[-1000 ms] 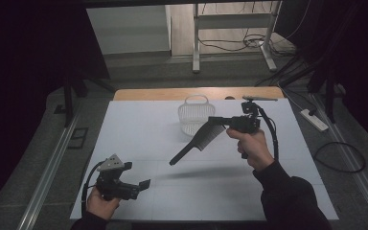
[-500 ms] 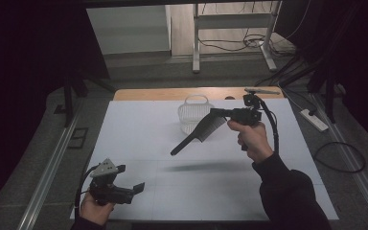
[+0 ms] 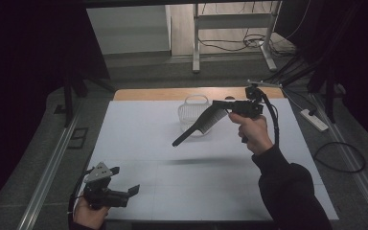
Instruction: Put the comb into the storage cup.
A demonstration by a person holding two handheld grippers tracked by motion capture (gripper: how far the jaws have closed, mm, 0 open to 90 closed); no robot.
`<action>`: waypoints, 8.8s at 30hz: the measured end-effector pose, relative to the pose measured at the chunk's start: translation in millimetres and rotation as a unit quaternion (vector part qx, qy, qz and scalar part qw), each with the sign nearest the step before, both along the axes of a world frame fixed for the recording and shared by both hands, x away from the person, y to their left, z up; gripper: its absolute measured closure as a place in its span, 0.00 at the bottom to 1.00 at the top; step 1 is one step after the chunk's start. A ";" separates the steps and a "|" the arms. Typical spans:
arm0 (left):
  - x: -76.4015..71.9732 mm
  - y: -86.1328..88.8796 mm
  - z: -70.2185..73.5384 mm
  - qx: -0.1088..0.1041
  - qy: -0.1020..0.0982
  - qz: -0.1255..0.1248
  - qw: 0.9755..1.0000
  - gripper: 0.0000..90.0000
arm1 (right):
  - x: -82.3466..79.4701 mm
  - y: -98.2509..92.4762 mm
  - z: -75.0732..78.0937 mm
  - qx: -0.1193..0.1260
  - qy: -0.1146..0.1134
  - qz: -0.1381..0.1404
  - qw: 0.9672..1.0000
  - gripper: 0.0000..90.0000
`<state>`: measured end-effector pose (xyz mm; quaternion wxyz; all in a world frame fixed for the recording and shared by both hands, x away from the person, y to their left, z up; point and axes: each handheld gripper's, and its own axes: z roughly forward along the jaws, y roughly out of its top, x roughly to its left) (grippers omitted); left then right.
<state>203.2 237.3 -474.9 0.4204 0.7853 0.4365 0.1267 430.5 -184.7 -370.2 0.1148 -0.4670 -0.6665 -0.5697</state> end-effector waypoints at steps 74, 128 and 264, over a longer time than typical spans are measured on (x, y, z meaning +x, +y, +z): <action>2.9 8.8 -1.0 -0.006 0.028 0.015 0.999 0.00 | 71.3 2.6 19.4 -0.063 -0.025 -0.120 0.990 0.94; 5.4 12.1 -2.3 -0.020 0.041 0.016 0.999 0.00 | 90.2 15.2 -38.8 -0.118 -0.010 -0.117 0.986 0.92; 4.3 11.8 -1.6 -0.009 0.035 0.023 0.999 0.00 | 9.7 -4.3 -45.7 -0.325 -0.165 -0.021 0.931 0.00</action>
